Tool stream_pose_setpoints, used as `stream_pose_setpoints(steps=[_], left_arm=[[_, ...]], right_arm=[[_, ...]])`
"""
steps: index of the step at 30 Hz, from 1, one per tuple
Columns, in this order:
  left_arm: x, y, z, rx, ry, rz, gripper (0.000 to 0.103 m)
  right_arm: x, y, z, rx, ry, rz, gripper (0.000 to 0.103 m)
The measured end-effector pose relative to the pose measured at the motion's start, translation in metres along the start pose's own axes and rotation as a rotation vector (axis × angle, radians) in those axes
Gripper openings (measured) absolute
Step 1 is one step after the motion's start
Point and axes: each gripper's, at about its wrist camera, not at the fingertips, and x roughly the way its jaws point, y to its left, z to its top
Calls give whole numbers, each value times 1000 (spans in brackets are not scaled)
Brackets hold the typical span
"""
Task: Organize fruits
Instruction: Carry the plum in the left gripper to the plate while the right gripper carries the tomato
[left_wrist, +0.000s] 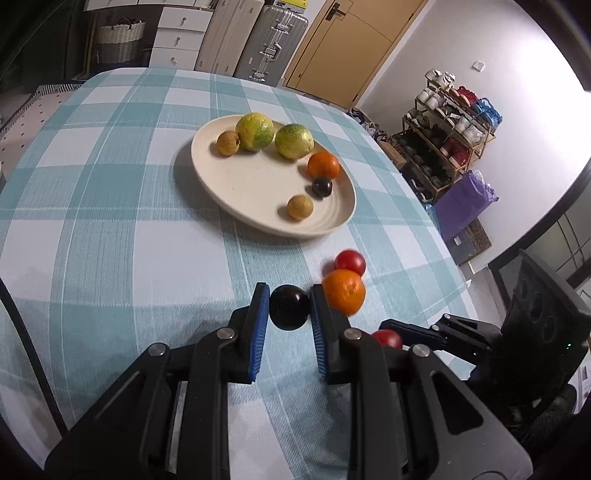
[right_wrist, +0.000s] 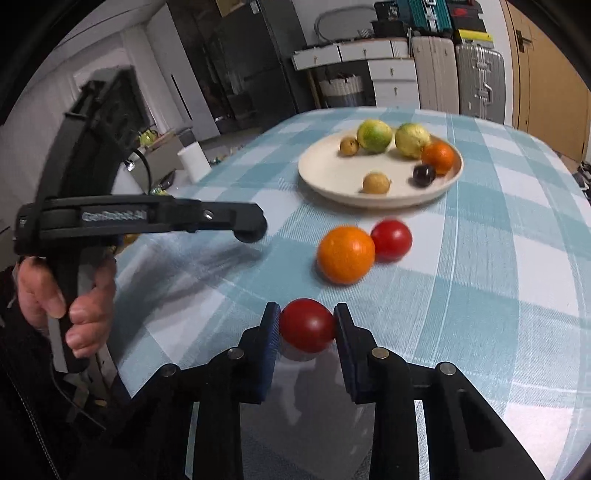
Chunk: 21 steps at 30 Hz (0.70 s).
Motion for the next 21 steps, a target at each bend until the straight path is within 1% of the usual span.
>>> stream_pose_setpoints(steps=[4, 10, 17, 21], left_arm=[[4, 0, 15, -3, -10, -5, 19], [13, 0, 44, -8, -16, -10, 19], [30, -1, 80, -9, -18, -9, 19], [44, 0, 96, -30, -22, -1, 19]], right_arm=[[-8, -7, 16, 13, -43, 15, 30], [-10, -21, 41, 27, -84, 7, 30], [-2, -42, 68, 54, -94, -8, 30], [8, -55, 83, 66, -92, -17, 30]])
